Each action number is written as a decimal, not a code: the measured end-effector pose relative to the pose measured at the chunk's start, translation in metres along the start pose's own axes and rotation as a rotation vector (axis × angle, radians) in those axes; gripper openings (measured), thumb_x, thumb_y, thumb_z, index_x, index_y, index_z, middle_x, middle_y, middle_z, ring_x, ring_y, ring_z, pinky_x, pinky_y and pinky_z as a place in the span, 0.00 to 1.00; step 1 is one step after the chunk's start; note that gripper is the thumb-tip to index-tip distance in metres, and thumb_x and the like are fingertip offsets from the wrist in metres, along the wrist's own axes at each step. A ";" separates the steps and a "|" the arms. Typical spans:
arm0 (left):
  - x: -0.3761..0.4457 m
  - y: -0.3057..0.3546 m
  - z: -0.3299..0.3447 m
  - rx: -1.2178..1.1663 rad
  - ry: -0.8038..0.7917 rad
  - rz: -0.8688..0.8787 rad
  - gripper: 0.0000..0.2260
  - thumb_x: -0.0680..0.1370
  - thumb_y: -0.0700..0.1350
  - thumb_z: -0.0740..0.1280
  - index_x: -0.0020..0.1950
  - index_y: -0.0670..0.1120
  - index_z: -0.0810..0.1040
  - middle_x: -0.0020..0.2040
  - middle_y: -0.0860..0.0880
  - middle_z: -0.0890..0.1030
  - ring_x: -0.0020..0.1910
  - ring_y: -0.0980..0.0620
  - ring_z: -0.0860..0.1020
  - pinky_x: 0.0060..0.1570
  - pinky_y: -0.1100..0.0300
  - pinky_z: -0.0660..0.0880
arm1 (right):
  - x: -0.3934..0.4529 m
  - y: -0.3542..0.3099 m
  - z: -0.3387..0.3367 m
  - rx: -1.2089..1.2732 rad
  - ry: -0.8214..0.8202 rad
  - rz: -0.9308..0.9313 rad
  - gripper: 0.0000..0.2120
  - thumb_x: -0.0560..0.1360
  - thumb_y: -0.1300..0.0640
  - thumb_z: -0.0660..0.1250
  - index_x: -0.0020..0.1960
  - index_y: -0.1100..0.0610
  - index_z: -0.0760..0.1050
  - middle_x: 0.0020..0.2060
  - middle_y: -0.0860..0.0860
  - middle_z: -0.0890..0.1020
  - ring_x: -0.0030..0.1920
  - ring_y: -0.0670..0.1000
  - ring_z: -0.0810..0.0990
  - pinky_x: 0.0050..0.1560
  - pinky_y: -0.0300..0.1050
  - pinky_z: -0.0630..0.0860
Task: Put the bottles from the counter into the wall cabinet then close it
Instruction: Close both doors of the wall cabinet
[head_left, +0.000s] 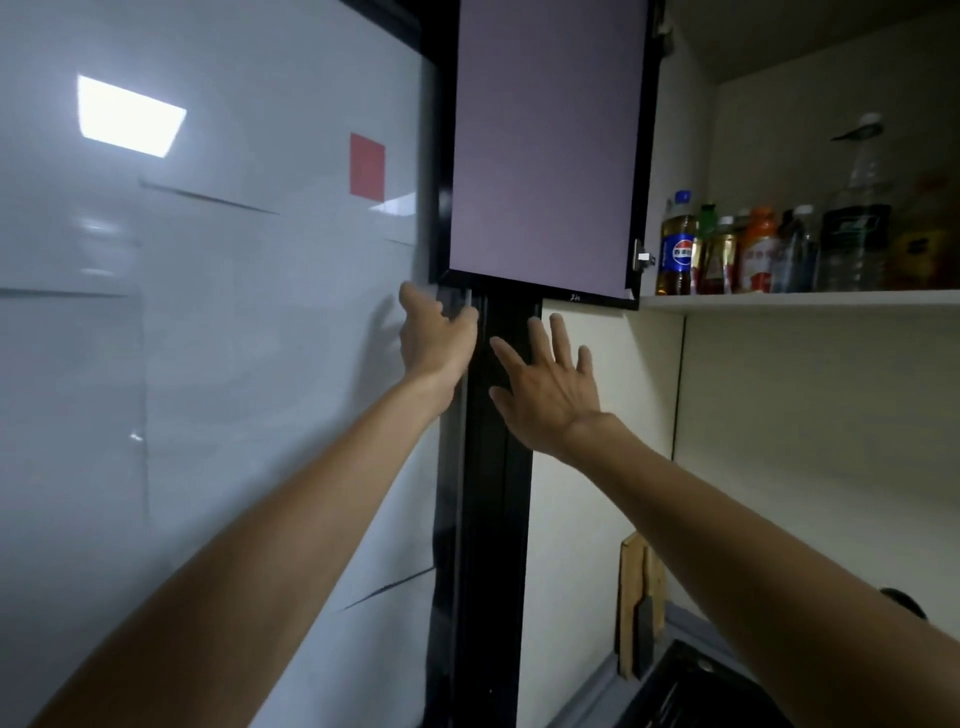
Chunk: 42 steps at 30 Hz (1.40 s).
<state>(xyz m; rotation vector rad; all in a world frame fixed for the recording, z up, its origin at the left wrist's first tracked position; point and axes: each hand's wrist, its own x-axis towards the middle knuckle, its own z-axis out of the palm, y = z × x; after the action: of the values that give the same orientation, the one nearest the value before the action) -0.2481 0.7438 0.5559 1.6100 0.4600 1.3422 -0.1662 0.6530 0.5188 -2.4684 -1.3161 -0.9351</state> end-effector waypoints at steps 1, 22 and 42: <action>0.005 0.002 0.000 0.010 0.008 0.001 0.32 0.80 0.42 0.65 0.80 0.48 0.52 0.72 0.46 0.71 0.69 0.47 0.72 0.59 0.58 0.68 | 0.006 -0.003 -0.005 0.006 0.017 -0.012 0.30 0.82 0.43 0.54 0.81 0.45 0.47 0.80 0.57 0.43 0.79 0.62 0.35 0.76 0.67 0.46; 0.028 0.022 0.007 -0.093 0.031 -0.078 0.10 0.78 0.37 0.63 0.40 0.50 0.71 0.37 0.50 0.73 0.38 0.52 0.75 0.56 0.46 0.78 | -0.001 0.027 -0.011 0.084 -0.040 0.045 0.23 0.82 0.43 0.56 0.76 0.44 0.64 0.81 0.55 0.46 0.79 0.63 0.35 0.76 0.67 0.44; -0.049 0.034 0.088 -0.222 0.178 0.409 0.01 0.81 0.44 0.61 0.50 0.48 0.70 0.41 0.54 0.76 0.38 0.61 0.76 0.36 0.67 0.70 | -0.007 0.067 -0.037 0.068 0.029 -0.053 0.37 0.77 0.45 0.66 0.80 0.50 0.52 0.80 0.58 0.49 0.80 0.62 0.45 0.73 0.64 0.63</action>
<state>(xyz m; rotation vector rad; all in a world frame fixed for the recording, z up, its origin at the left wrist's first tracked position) -0.1940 0.6528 0.5630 1.4518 0.0776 1.7853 -0.1320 0.5924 0.5512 -2.3719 -1.3861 -0.9178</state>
